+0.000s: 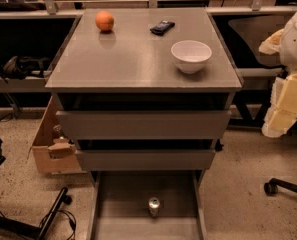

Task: Pick redbull can from bottom drawer and place on counter

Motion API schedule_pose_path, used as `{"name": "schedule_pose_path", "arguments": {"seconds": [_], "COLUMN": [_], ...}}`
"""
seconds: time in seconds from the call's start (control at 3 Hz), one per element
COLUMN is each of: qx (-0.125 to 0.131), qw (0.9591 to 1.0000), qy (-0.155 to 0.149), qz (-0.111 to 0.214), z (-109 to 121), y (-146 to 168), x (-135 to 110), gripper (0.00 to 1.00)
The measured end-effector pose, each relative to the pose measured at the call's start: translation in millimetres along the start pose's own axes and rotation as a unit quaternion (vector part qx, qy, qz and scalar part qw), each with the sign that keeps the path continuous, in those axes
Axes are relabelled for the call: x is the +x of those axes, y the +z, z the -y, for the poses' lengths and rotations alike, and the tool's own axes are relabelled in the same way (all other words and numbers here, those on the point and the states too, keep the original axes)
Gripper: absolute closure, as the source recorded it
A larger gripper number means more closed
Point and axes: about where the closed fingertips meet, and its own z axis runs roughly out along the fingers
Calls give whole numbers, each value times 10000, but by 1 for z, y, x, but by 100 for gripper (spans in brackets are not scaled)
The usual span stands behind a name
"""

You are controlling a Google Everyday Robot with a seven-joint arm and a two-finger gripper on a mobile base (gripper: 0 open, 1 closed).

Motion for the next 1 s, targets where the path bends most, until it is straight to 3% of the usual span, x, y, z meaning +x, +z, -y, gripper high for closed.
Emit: {"name": "schedule_pose_path", "arguments": {"seconds": [0.33, 0.67, 1.0], "qx": [0, 171, -12], "qw": [10000, 9998, 9995], "qy": [0, 47, 233], "qz": [0, -33, 192], "z": [0, 7, 4], "y": [0, -15, 14], "x": [0, 0, 14], "gripper": [0, 0, 0]}}
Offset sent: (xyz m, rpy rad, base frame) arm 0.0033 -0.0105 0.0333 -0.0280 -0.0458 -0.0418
